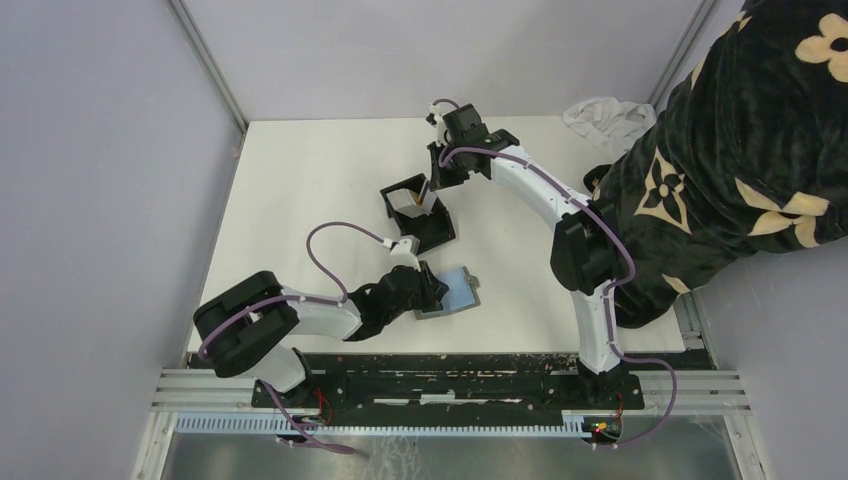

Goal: Put the credit cards into the card holder
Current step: Pick up the credit card from the storage box, then insert the credit card into the card holder.

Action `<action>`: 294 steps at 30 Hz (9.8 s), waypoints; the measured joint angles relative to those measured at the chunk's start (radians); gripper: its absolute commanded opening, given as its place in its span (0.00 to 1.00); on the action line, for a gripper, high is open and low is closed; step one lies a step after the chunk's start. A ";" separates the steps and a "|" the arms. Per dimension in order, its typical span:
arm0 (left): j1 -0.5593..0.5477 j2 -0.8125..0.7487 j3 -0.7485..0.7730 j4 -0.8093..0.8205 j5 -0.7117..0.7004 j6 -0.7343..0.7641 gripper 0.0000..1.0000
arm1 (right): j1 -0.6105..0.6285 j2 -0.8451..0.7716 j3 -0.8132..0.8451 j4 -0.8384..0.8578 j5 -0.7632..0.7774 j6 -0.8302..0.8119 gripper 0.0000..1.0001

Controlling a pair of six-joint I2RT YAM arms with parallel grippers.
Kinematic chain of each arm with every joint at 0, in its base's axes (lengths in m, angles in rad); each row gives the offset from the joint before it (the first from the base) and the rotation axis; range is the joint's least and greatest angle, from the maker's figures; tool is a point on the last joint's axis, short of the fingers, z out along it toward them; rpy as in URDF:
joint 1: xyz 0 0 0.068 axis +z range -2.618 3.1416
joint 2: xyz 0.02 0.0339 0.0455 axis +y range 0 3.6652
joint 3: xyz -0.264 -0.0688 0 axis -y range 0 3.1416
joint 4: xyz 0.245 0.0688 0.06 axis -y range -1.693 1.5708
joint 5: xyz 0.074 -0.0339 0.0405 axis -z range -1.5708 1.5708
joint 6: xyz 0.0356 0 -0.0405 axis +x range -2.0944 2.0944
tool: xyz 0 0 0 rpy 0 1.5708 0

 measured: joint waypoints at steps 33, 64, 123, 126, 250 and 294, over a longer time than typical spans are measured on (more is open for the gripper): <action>0.000 -0.468 -0.114 -0.099 -0.006 0.172 0.63 | 0.022 -0.798 -0.878 0.182 -0.087 0.070 0.01; 0.001 -0.679 -0.186 -0.108 0.538 0.404 0.70 | 0.097 -1.224 -1.281 0.269 -0.504 0.225 0.01; 0.080 -0.471 -0.223 0.090 0.673 0.333 0.03 | 0.144 -1.014 -1.158 0.269 -0.386 0.158 0.36; 0.083 -0.469 -0.237 0.079 0.558 0.290 0.03 | 0.143 -1.013 -1.139 0.262 -0.327 0.153 0.37; 0.040 -0.073 -0.131 0.027 0.008 -0.393 0.03 | 0.127 -0.566 -1.073 0.327 0.277 0.109 0.39; -0.071 0.078 -0.219 0.309 -0.204 -0.586 0.03 | 0.126 -0.485 -1.064 0.340 0.249 0.111 0.35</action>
